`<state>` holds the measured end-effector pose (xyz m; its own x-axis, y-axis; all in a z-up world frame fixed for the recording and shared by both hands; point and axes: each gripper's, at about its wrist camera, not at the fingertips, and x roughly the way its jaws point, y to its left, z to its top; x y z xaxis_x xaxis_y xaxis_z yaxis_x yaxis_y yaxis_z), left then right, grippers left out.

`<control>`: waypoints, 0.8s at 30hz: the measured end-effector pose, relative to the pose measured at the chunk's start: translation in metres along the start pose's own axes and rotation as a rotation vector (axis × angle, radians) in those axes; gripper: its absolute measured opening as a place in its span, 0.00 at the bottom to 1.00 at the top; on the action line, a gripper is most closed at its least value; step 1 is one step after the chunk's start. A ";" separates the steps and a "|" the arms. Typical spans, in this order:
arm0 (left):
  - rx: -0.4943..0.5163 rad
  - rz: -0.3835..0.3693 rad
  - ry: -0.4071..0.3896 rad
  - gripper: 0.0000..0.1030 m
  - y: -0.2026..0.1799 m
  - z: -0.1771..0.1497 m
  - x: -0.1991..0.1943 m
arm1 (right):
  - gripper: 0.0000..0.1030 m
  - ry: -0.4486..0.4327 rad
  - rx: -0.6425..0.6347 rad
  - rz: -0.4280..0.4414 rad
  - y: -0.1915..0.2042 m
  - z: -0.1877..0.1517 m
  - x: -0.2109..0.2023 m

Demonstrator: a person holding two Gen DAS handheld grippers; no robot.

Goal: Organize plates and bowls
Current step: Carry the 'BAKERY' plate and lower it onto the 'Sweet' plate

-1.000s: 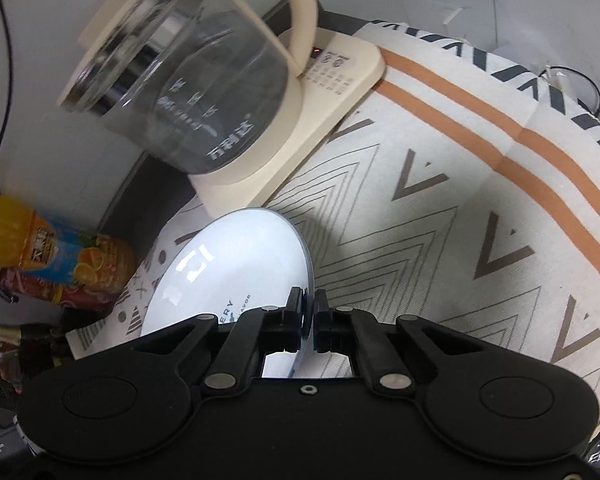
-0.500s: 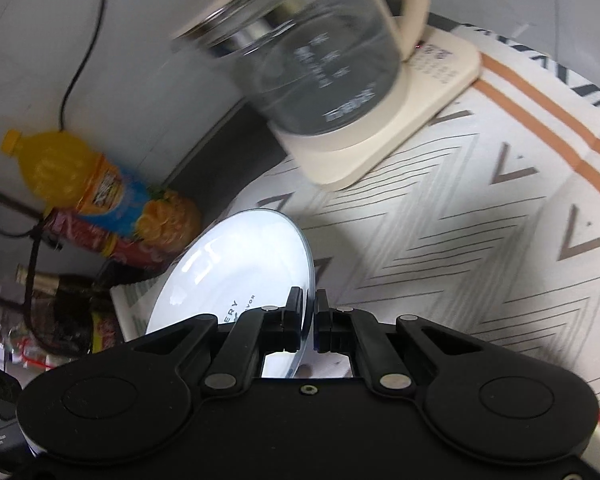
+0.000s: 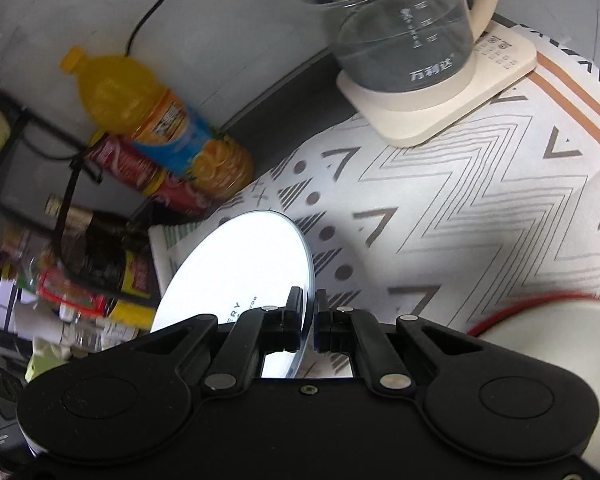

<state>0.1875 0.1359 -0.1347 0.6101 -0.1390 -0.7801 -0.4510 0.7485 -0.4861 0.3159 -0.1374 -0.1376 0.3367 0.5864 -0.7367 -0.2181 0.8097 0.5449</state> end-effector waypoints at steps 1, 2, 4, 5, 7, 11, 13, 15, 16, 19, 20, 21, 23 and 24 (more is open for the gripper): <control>-0.001 0.003 0.000 0.08 0.003 -0.004 -0.004 | 0.05 0.005 -0.009 0.001 0.003 -0.004 -0.001; -0.002 0.006 -0.001 0.08 0.006 -0.007 -0.007 | 0.05 0.011 -0.018 0.002 0.005 -0.008 -0.002; -0.011 0.011 -0.005 0.08 0.011 -0.014 -0.013 | 0.05 0.020 -0.030 0.005 0.007 -0.016 -0.004; -0.018 0.012 -0.009 0.08 0.015 -0.018 -0.017 | 0.05 0.023 -0.040 0.006 0.008 -0.020 -0.006; -0.026 0.022 -0.010 0.08 0.021 -0.026 -0.024 | 0.06 0.018 -0.092 0.009 0.014 -0.030 -0.009; -0.039 0.042 -0.008 0.08 0.033 -0.041 -0.032 | 0.07 0.043 -0.146 0.012 0.020 -0.050 -0.014; -0.051 0.044 -0.007 0.08 0.040 -0.047 -0.036 | 0.07 0.051 -0.173 0.008 0.023 -0.061 -0.014; -0.055 0.046 -0.007 0.08 0.045 -0.053 -0.038 | 0.08 0.061 -0.176 0.011 0.024 -0.069 -0.015; -0.058 0.047 -0.007 0.08 0.047 -0.055 -0.039 | 0.08 0.065 -0.182 0.011 0.024 -0.073 -0.015; -0.068 0.052 -0.005 0.08 0.053 -0.061 -0.041 | 0.08 0.072 -0.209 0.012 0.026 -0.085 -0.016; -0.071 0.054 -0.005 0.08 0.054 -0.063 -0.042 | 0.08 0.073 -0.217 0.012 0.026 -0.089 -0.016; -0.075 0.055 -0.005 0.08 0.055 -0.064 -0.042 | 0.08 0.076 -0.222 0.010 0.027 -0.093 -0.016; -0.084 0.056 -0.003 0.08 0.058 -0.067 -0.041 | 0.09 0.083 -0.230 0.008 0.027 -0.100 -0.016; -0.086 0.058 -0.001 0.08 0.059 -0.069 -0.040 | 0.09 0.085 -0.237 0.005 0.026 -0.103 -0.016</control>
<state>0.0917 0.1411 -0.1591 0.5820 -0.0961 -0.8075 -0.5400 0.6968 -0.4721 0.2103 -0.1232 -0.1528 0.2592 0.5824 -0.7705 -0.4316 0.7835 0.4470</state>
